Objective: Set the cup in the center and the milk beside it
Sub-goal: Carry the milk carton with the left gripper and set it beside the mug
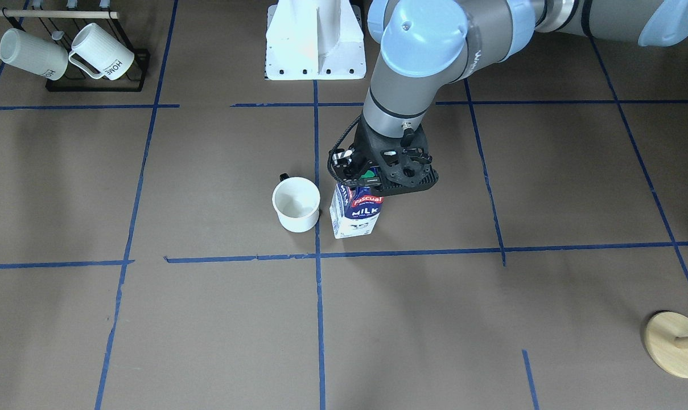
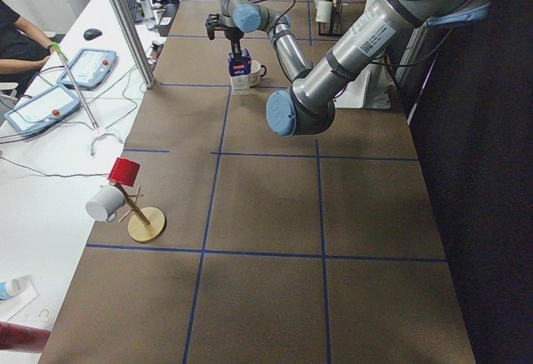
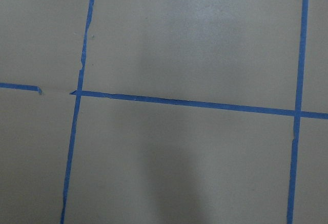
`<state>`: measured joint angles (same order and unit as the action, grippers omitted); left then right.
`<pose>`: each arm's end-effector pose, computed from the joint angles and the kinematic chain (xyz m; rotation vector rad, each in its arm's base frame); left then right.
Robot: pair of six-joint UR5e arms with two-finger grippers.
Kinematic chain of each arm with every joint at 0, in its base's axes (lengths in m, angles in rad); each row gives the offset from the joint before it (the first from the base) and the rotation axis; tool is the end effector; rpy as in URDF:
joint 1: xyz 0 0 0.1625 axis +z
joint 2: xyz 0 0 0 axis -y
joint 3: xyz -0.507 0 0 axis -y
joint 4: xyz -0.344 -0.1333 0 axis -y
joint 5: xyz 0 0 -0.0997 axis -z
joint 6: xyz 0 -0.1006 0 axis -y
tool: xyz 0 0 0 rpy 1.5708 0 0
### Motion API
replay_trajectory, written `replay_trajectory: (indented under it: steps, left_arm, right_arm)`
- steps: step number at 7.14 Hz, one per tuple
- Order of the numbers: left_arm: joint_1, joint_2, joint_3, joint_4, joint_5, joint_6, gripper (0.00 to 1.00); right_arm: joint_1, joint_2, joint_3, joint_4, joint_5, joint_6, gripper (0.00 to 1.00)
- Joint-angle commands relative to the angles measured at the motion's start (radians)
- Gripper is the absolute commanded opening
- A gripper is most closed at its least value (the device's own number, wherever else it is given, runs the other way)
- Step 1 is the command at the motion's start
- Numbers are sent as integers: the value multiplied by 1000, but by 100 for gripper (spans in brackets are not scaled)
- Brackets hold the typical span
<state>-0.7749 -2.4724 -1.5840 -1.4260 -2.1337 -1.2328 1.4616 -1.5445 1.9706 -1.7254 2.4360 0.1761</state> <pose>0.4718 -0.5734 0.1961 -0.0582 0.9180 -0.1891 0.0084 -0.4437 0.5633 0.1294 -0.8867 -0.0551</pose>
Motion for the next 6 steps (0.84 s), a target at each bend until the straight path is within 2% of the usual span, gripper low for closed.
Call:
replay_trajectory:
  steps: [1,4,5,6]
  left_arm:
    - [32,0,6,-1,8,-2,4]
    - [63,-2,7,-4,26,-2,9]
    - [66,0,9,-5,26,-2,38]
    - [69,3,3,-4,32,-1,99]
  right_arm:
    - [2,0,-1,0,0,-1,100]
    - [3,3,-1,0,-2,0,100]
    - [3,3,-1,0,-2,0,100]
    - [3,3,-1,0,-3,0,100]
